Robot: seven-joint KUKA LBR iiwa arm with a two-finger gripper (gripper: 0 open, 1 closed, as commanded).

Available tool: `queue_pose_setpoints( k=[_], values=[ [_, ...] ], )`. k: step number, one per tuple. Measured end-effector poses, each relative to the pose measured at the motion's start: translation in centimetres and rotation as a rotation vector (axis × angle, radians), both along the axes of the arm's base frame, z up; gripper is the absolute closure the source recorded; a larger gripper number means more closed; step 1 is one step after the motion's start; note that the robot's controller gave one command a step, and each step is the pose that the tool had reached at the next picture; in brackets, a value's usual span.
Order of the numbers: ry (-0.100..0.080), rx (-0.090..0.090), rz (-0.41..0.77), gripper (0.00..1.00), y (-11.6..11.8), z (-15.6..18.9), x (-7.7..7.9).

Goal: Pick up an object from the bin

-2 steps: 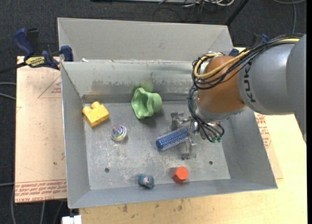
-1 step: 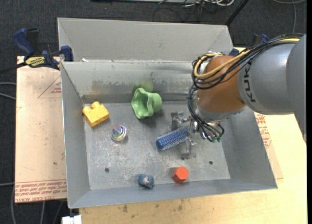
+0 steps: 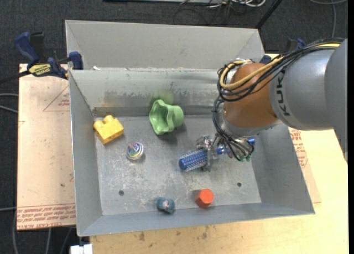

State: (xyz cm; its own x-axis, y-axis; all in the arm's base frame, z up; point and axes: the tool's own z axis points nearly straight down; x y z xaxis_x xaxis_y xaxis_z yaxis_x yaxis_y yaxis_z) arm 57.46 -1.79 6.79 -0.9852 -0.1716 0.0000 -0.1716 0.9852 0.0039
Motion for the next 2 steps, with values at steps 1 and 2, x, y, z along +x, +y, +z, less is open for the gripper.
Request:
queue_pose_setpoints(
  k=[1,2],
  values=[
    [-0.003,-0.002,0.000,1.00,0.1,1.6,0.0],
    [-0.005,-0.003,0.000,1.00,0.1,5.9,0.1]
  ],
)
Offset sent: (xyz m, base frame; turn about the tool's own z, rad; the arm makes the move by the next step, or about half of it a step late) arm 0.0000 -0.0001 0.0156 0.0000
